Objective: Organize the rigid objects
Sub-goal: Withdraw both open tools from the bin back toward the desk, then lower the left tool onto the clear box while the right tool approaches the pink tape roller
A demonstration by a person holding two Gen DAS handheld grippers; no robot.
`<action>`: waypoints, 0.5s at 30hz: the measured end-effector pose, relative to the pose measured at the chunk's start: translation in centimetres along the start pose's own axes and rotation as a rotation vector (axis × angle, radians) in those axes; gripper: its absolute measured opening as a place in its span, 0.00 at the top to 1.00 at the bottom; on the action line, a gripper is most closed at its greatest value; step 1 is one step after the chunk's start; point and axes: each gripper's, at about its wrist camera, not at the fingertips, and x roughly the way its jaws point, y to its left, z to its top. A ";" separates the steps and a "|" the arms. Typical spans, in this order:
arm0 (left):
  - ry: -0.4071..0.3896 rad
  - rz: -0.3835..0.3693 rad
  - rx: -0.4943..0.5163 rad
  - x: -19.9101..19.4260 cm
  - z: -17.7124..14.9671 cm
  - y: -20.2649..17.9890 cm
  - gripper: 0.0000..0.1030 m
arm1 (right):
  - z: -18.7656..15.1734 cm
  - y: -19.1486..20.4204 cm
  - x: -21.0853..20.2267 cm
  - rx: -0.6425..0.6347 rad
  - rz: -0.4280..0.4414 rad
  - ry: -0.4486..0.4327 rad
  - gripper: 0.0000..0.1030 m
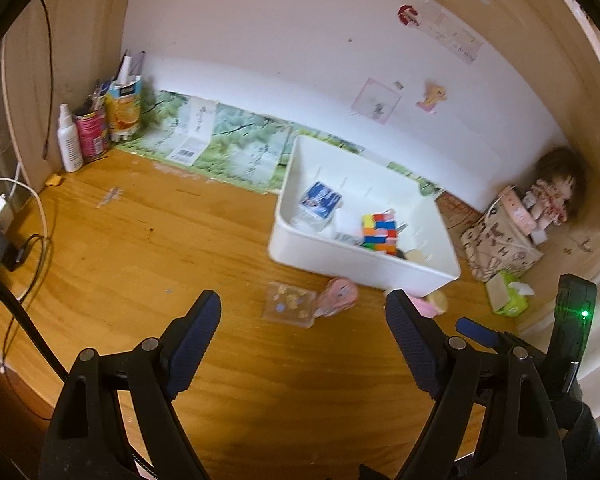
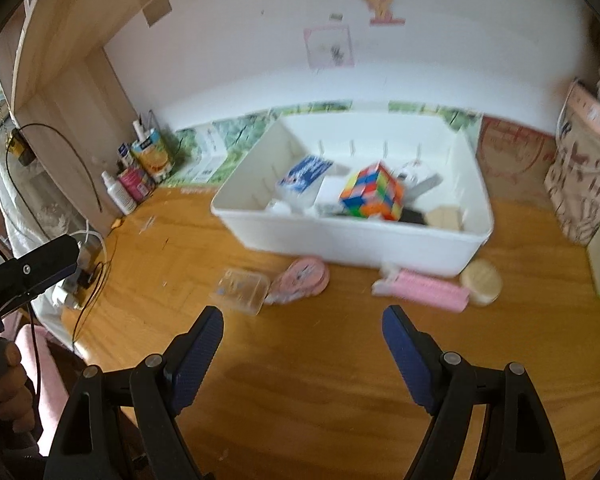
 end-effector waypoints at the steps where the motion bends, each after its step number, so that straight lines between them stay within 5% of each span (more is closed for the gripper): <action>1: 0.004 0.007 0.005 0.0 -0.1 0.2 0.16 | -0.2 0.3 0.2 -0.004 0.003 0.010 0.20; 15: 0.098 0.058 0.096 0.7 0.7 2.0 0.16 | -1.9 3.0 4.2 -0.036 0.033 0.095 0.20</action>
